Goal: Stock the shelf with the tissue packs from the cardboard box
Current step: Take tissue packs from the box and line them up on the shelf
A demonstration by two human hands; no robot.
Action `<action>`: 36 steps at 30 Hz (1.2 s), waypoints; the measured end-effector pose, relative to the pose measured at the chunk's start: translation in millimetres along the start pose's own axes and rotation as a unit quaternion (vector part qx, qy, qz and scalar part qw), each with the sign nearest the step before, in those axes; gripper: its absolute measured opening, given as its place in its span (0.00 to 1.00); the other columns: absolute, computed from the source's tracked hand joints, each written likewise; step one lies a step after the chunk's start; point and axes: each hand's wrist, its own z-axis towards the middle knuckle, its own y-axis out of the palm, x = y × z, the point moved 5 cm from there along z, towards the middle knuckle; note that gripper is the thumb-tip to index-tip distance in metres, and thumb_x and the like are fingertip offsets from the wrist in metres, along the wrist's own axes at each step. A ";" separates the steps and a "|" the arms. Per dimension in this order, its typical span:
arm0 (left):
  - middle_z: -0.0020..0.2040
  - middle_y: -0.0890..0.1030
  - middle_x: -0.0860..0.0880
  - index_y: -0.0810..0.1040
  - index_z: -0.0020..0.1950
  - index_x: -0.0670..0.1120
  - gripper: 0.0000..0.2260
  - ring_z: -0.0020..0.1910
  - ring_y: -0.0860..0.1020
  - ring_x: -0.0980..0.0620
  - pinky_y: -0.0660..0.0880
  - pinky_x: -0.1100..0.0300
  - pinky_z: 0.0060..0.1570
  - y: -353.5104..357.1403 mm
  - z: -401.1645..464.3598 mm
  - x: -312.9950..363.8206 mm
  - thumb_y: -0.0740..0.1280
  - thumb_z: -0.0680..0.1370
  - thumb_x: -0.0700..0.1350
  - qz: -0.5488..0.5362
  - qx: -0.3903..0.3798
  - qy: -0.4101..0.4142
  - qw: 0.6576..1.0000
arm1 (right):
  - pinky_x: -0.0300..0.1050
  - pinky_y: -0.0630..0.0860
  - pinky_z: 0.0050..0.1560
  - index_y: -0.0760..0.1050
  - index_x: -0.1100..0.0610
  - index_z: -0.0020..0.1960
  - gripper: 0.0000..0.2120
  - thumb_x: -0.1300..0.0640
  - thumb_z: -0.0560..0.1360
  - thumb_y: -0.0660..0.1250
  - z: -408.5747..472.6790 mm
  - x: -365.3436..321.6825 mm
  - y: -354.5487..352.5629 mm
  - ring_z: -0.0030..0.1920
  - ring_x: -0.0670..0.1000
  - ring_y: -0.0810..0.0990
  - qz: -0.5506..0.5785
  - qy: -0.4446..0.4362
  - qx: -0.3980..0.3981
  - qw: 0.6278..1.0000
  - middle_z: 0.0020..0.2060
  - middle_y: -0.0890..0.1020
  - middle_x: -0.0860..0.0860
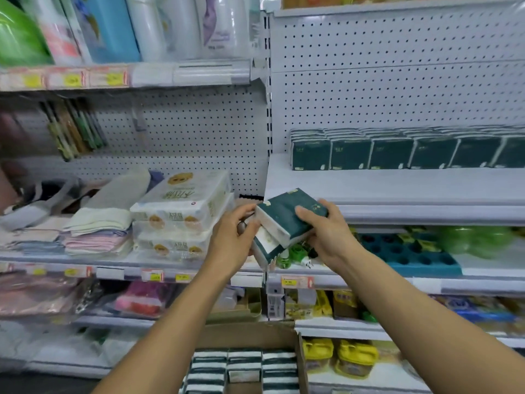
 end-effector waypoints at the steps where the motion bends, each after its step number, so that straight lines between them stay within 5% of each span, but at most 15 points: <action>1: 0.51 0.80 0.51 0.76 0.62 0.57 0.13 0.41 0.80 0.52 0.79 0.59 0.32 2.8 7.1 3.6 0.64 0.81 0.44 -0.004 0.003 0.000 1.000 | 0.55 0.81 0.51 0.61 0.53 0.71 0.32 0.63 0.73 0.72 5.9 -8.5 -3.8 0.53 0.56 0.81 -0.013 -0.006 0.023 1.000 0.60 0.77 0.56; 6: 0.54 0.78 0.48 0.76 0.64 0.47 0.13 0.38 0.77 0.51 0.75 0.64 0.29 11.5 56.3 15.1 0.66 0.80 0.42 -0.060 0.038 -0.036 0.997 | 0.36 0.76 0.41 0.53 0.54 0.73 0.40 0.67 0.71 0.73 27.9 -93.7 -28.8 0.47 0.45 0.78 -0.123 -0.151 0.097 0.976 0.50 0.73 0.45; 8: 0.53 0.79 0.48 0.77 0.64 0.47 0.12 0.37 0.77 0.51 0.75 0.62 0.30 17.1 76.5 19.2 0.66 0.80 0.44 -0.062 0.045 -0.040 0.996 | 0.39 0.76 0.40 0.53 0.54 0.72 0.36 0.66 0.73 0.71 37.3 -131.8 -39.6 0.49 0.50 0.77 -0.240 -0.229 0.117 0.936 0.54 0.70 0.45; 11: 0.52 0.79 0.46 0.77 0.61 0.47 0.10 0.36 0.75 0.51 0.74 0.64 0.28 32.1 102.8 25.5 0.66 0.80 0.44 -0.030 0.028 -0.027 0.999 | 0.58 0.78 0.48 0.54 0.52 0.72 0.34 0.65 0.74 0.69 65.5 -166.2 -49.3 0.53 0.61 0.77 -0.512 -0.285 0.127 0.800 0.59 0.74 0.56; 14: 0.51 0.79 0.46 0.77 0.58 0.46 0.07 0.34 0.75 0.52 0.73 0.66 0.26 46.0 122.9 27.5 0.65 0.81 0.42 -0.044 0.026 -0.038 0.998 | 0.59 0.77 0.51 0.53 0.51 0.73 0.36 0.63 0.72 0.67 107.4 -160.6 -50.8 0.53 0.65 0.76 -0.690 -0.231 0.044 0.685 0.55 0.79 0.61; 18: 0.50 0.80 0.45 0.78 0.59 0.46 0.08 0.35 0.75 0.52 0.75 0.64 0.28 49.9 134.6 18.5 0.65 0.81 0.42 -0.063 0.042 -0.057 0.995 | 0.59 0.73 0.60 0.53 0.48 0.75 0.39 0.59 0.72 0.72 137.5 -144.0 -62.3 0.57 0.62 0.76 -0.705 -0.174 -0.060 0.685 0.63 0.76 0.59; 25: 0.52 0.81 0.42 0.79 0.60 0.47 0.09 0.39 0.77 0.49 0.76 0.58 0.33 39.2 147.4 -6.2 0.66 0.80 0.43 -0.071 0.072 -0.083 0.991 | 0.50 0.76 0.56 0.73 0.48 0.56 0.16 0.60 0.72 0.73 173.3 -139.9 -79.4 0.53 0.50 0.76 -0.620 -0.254 -0.080 0.738 0.53 0.77 0.46; 30: 0.50 0.81 0.42 0.80 0.57 0.48 0.07 0.37 0.77 0.49 0.76 0.58 0.33 42.1 158.0 -9.7 0.66 0.80 0.43 -0.078 0.069 -0.085 0.991 | 0.46 0.72 0.55 0.76 0.51 0.60 0.16 0.58 0.73 0.73 198.8 -130.0 -55.7 0.56 0.50 0.73 -0.630 -0.328 -0.080 0.699 0.53 0.75 0.47; 36: 0.47 0.82 0.47 0.80 0.58 0.46 0.08 0.36 0.76 0.51 0.74 0.63 0.29 44.7 167.0 -16.2 0.66 0.80 0.41 -0.097 0.065 -0.104 0.988 | 0.49 0.70 0.64 0.72 0.53 0.69 0.21 0.57 0.76 0.69 233.9 -121.1 -38.0 0.70 0.52 0.64 -0.674 -0.359 -0.075 0.641 0.71 0.65 0.51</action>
